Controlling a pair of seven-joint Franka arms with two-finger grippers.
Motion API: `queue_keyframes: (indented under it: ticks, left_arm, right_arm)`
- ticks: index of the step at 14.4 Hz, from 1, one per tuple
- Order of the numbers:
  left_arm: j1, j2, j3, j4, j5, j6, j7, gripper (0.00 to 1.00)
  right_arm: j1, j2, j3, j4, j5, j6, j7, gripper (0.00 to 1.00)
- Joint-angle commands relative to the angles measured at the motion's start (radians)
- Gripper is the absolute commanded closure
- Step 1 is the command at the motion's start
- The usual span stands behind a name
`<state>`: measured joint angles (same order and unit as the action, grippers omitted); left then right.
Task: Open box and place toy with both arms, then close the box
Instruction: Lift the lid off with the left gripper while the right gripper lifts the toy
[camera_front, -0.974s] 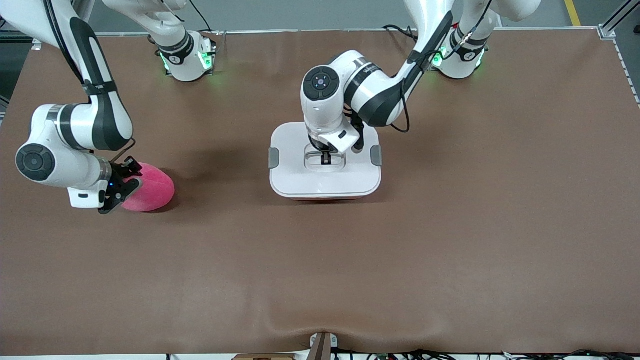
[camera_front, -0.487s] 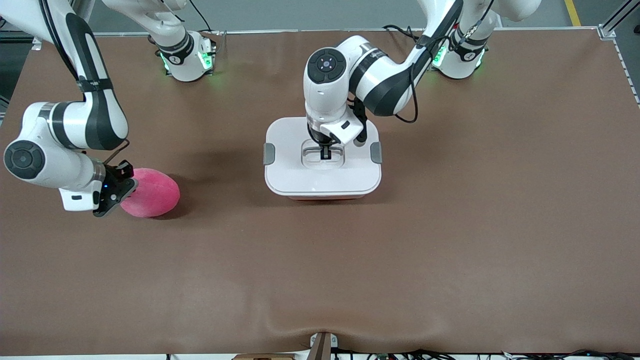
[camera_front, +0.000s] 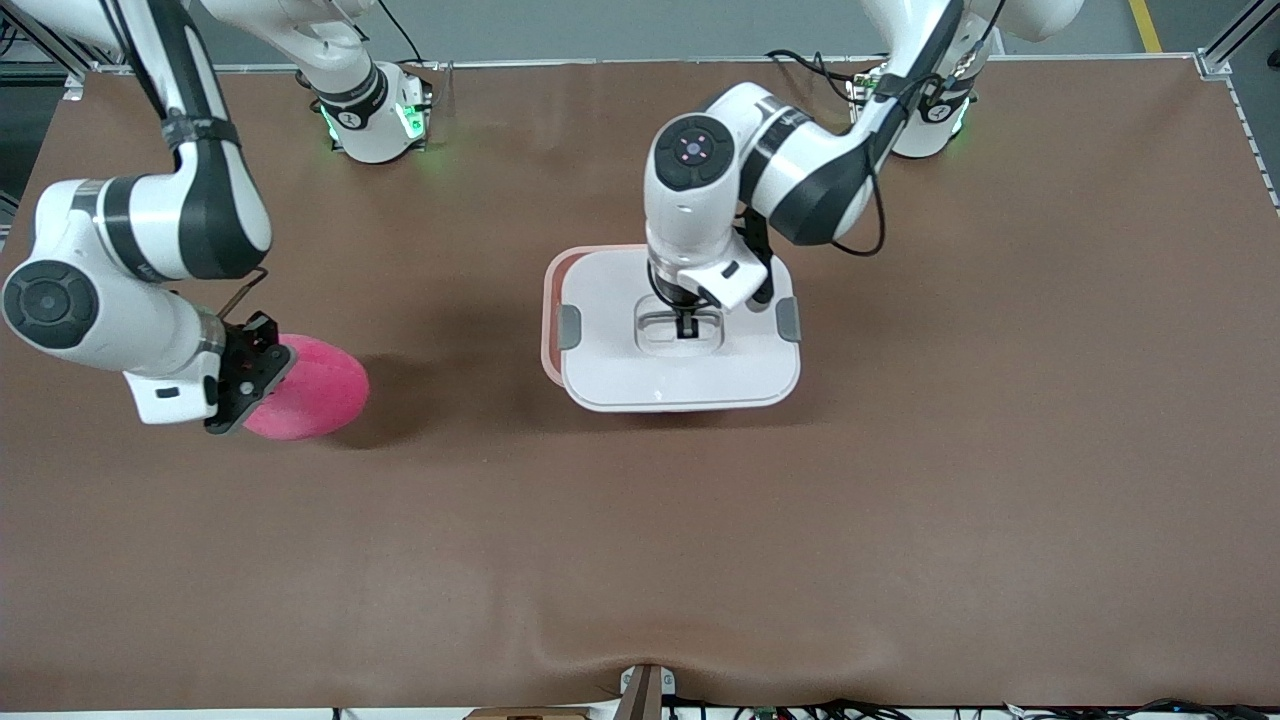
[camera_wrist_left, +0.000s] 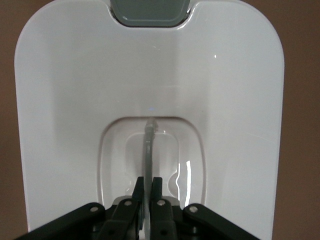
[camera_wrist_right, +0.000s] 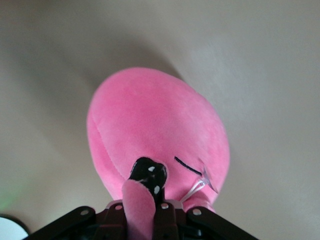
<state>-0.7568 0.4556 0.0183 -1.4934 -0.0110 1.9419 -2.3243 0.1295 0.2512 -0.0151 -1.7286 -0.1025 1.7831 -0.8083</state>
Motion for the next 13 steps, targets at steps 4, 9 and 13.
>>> queue_keyframes:
  ticks: [4,9,13]
  left_arm:
    - [0.114,-0.075,-0.006,-0.028,0.016,-0.044,0.124,1.00]
    - [0.210,-0.112,-0.011,-0.045,0.016,-0.049,0.213,1.00]
    - [0.261,-0.135,-0.014,-0.079,0.014,-0.049,0.295,1.00]
  right_arm:
    - [0.119,-0.017,0.009,0.098,-0.017,-0.079,0.009,1.00]
    - [0.254,-0.020,0.014,0.138,-0.083,-0.050,-0.055,1.00]
    - [0.409,-0.023,0.011,0.135,-0.153,-0.056,-0.045,1.00]
